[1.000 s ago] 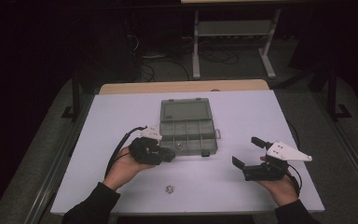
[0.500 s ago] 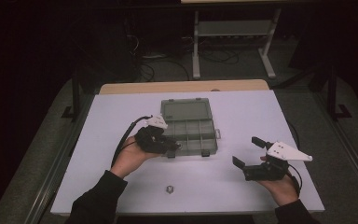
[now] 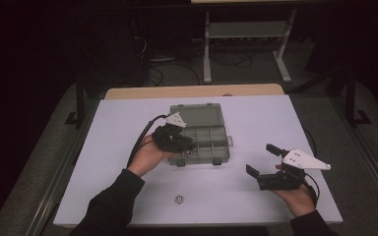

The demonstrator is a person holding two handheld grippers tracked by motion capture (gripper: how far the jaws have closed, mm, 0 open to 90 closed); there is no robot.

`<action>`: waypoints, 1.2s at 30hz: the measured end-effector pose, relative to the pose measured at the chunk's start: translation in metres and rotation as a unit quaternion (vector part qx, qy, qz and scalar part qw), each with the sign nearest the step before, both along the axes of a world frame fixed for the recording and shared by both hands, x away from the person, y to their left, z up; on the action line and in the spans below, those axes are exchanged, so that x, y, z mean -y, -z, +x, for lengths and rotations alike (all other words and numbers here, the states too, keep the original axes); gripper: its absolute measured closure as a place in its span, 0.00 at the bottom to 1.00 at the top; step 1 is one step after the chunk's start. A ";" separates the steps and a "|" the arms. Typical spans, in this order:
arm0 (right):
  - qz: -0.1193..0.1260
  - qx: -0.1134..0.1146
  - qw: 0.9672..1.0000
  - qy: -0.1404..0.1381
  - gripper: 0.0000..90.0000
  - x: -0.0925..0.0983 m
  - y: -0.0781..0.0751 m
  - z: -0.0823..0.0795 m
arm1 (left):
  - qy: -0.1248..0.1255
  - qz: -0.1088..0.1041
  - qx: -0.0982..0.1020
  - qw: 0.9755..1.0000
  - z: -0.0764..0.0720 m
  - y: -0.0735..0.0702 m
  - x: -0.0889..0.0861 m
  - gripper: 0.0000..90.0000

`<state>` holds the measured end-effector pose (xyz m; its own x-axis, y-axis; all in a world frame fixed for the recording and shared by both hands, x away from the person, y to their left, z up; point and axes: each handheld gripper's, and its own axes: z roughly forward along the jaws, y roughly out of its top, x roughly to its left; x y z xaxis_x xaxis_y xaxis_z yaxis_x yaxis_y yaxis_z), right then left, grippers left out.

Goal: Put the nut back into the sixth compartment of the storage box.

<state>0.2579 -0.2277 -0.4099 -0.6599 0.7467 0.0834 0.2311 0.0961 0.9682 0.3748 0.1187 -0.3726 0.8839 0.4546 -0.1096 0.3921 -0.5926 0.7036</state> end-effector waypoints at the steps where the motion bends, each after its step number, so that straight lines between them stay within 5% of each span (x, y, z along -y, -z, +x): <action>1: 0.000 0.001 1.000 0.000 0.00 0.000 0.000 0.000 | 0.000 0.002 0.000 1.000 0.002 0.002 0.001 0.78; 21: 0.002 0.001 1.000 0.000 0.00 0.001 0.000 0.000 | -0.003 0.042 -0.017 0.999 0.019 0.030 0.008 0.78; 36: 0.001 0.001 1.000 0.000 0.00 0.001 0.000 0.000 | -0.007 0.046 -0.025 0.999 0.019 0.036 0.008 0.76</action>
<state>0.2576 -0.2284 -0.4098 -0.6603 0.7463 0.0836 0.2289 0.0940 0.9689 0.3938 0.1105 -0.4082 0.8724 0.4762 -0.1104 0.4330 -0.6482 0.6264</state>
